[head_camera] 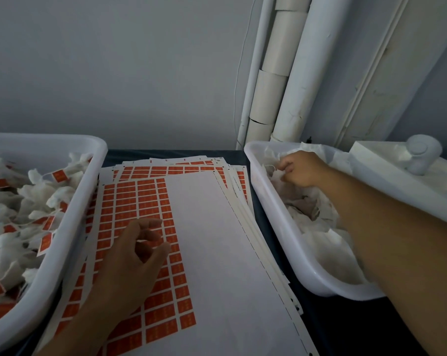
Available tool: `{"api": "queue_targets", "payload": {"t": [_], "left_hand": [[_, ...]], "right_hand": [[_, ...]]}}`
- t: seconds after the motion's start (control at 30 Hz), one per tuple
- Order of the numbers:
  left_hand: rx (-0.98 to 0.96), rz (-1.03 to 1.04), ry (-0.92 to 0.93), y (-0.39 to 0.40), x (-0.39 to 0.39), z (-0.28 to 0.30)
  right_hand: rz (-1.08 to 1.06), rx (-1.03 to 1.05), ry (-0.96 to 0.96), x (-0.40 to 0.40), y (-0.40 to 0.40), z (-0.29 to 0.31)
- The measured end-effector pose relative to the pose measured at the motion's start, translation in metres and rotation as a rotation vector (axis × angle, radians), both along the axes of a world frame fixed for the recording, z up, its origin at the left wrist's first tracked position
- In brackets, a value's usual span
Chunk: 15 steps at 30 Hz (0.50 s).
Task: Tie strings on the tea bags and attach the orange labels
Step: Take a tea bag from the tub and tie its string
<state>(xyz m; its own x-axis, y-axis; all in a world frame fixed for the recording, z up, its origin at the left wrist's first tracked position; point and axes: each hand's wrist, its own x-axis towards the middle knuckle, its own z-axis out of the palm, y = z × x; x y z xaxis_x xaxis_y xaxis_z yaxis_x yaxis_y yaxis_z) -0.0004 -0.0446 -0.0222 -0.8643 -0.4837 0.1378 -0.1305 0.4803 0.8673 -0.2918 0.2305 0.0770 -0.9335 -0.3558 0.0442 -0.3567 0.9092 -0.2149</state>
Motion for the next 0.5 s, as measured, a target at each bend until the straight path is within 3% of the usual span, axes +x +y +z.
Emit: {"api": "queue_targets", "payload": {"t": [0.33,0.5], "left_hand": [[-0.005,0.006,0.005,-0.001,-0.001,0.0],[0.0,-0.008,0.003,0.0,0.0,0.004]], "right_hand": [[-0.104,-0.324,-0.017,0.011,0.01,0.036],[-0.153,-0.697,-0.038,0.029,-0.007,0.061]]}}
